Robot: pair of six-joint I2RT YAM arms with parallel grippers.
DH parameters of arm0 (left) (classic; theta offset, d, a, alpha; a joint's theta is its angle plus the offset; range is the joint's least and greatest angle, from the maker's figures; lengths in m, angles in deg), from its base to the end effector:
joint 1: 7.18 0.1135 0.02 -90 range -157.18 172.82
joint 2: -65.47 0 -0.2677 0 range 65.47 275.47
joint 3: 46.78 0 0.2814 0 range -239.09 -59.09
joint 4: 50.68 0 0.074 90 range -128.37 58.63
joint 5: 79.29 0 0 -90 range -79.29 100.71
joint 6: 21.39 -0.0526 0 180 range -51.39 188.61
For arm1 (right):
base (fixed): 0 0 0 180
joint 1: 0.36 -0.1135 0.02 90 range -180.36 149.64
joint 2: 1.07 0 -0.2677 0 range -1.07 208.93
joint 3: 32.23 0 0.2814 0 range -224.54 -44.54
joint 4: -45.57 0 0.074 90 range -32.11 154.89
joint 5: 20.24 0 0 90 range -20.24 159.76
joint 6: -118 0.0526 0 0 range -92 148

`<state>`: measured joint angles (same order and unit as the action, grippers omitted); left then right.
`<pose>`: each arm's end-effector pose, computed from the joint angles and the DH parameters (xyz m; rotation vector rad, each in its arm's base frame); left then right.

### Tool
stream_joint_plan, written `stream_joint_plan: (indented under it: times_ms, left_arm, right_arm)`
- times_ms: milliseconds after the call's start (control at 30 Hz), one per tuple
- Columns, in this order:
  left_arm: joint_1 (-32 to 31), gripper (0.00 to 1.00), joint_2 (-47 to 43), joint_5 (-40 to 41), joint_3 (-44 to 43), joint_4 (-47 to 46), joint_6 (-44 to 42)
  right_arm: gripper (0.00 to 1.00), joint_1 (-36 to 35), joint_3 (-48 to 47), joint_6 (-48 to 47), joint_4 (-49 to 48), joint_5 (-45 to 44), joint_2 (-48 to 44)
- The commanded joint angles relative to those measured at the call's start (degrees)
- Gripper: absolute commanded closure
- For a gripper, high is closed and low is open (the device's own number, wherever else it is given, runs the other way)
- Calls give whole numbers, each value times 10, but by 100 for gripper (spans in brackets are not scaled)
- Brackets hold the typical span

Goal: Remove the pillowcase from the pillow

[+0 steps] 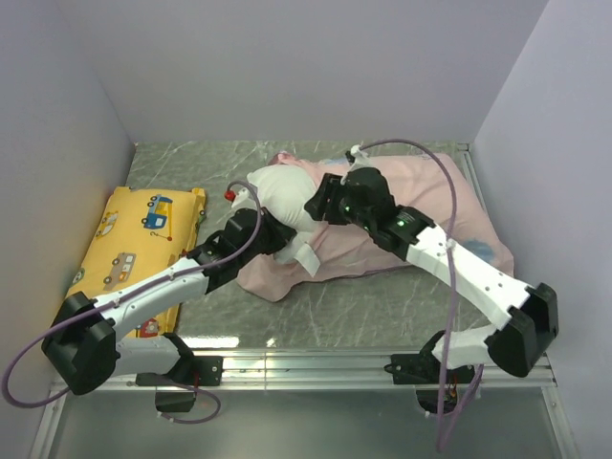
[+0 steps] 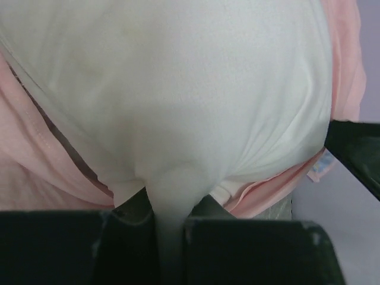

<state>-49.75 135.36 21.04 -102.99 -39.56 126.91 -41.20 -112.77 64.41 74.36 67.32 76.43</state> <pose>0.2388 -0.2065 0.2456 -0.4119 2.0856 -0.9241 0.2716 0.2318 0.3348 -0.0535 2.1153 0.7941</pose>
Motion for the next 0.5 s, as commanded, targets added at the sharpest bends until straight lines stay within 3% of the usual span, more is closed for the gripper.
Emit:
stream_joint_plan:
  times_ms: [0,200,467]
  left_arm:
    - [-1,100,1,50,-56,-14,10]
    - [-1,100,1,48,-90,2,-13]
    - [-1,100,-34,46,-117,41,-32]
  right_arm:
    - [37,-13,-9,-41,58,-84,-105]
    - [26,-11,133,-26,72,-174,-224]
    - [23,34,156,-26,53,-180,-174]
